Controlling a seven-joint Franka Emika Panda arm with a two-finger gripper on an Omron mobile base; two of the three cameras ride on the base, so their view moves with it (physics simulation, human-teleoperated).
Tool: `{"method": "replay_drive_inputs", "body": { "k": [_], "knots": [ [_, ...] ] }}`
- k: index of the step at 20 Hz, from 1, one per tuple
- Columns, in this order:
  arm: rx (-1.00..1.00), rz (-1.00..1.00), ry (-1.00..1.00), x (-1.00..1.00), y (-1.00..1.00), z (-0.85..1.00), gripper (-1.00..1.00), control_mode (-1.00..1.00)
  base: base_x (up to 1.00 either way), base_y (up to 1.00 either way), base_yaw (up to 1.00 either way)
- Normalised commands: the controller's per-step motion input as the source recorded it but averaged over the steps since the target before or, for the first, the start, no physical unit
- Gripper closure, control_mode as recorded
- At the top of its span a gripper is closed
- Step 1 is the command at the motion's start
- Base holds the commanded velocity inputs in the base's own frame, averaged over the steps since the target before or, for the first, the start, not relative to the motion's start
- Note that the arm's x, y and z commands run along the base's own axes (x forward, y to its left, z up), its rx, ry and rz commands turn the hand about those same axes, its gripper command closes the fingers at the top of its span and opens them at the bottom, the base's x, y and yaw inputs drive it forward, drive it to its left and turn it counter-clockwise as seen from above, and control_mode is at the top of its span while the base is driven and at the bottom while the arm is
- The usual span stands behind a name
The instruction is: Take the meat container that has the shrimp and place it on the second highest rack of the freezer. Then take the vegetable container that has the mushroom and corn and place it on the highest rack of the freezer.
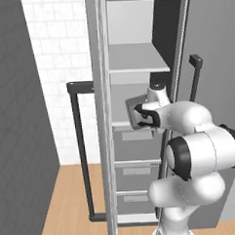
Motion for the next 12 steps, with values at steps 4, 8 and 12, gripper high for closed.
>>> {"method": "replay_drive_inputs", "body": {
  "k": [4, 8, 12],
  "knots": [
    [0.00, -0.01, 0.03, 0.29, -0.09, 0.02, 1.00, -1.00, 0.00, 0.00, 0.00],
    [0.00, -0.01, 0.05, 0.34, -0.18, 0.04, 1.00, -1.00, 0.00, 0.00, 0.00],
    [0.00, -0.03, 0.03, 0.35, -0.15, -0.04, 1.00, -1.00, 0.00, 0.00, 0.00]
  ]
}}
